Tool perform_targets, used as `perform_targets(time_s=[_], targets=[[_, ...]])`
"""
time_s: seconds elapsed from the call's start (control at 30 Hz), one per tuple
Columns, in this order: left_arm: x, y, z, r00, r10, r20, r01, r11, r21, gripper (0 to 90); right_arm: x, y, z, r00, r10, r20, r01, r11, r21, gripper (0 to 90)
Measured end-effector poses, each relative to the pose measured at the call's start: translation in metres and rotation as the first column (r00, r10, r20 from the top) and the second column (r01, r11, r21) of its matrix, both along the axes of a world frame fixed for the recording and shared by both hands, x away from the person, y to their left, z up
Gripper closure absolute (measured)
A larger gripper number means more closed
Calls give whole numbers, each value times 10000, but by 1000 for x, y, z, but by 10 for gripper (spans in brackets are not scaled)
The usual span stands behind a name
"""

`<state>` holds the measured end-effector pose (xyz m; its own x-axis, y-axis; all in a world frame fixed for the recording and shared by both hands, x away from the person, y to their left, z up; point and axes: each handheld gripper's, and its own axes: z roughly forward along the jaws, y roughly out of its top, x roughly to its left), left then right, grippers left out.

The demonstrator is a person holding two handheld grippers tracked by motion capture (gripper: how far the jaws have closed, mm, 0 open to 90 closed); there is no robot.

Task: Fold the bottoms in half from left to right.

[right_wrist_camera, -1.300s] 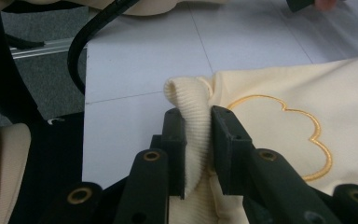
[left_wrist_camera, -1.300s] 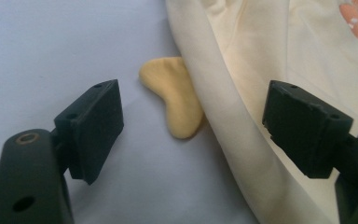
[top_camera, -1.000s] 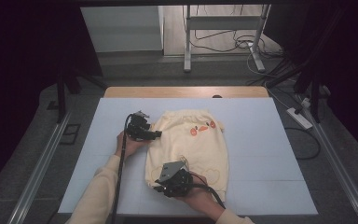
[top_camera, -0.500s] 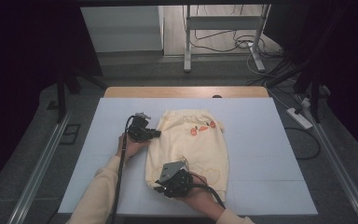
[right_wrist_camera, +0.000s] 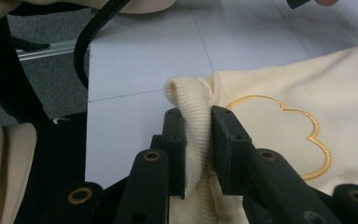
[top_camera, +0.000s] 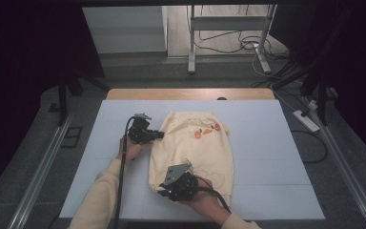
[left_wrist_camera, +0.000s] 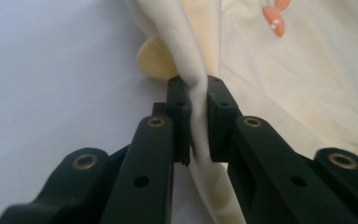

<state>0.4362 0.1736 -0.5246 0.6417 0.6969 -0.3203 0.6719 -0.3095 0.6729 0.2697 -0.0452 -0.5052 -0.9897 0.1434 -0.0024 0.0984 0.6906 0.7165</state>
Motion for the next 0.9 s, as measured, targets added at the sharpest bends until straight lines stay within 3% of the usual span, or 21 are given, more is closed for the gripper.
perform_targets(time_s=[0.4, 0.9], targets=[[-4, 5, 14, 9996, 26, 269, -9, 9980, -625, 818, 0, -2, 6, 10000, -29, 55, 28, 9999, 163, 753], [-6, 6, 19, 9994, -22, 336, 48, 9969, -782, 822, 1, -5, 10, 9999, -38, 129, 35, 9997, 229, 758]])
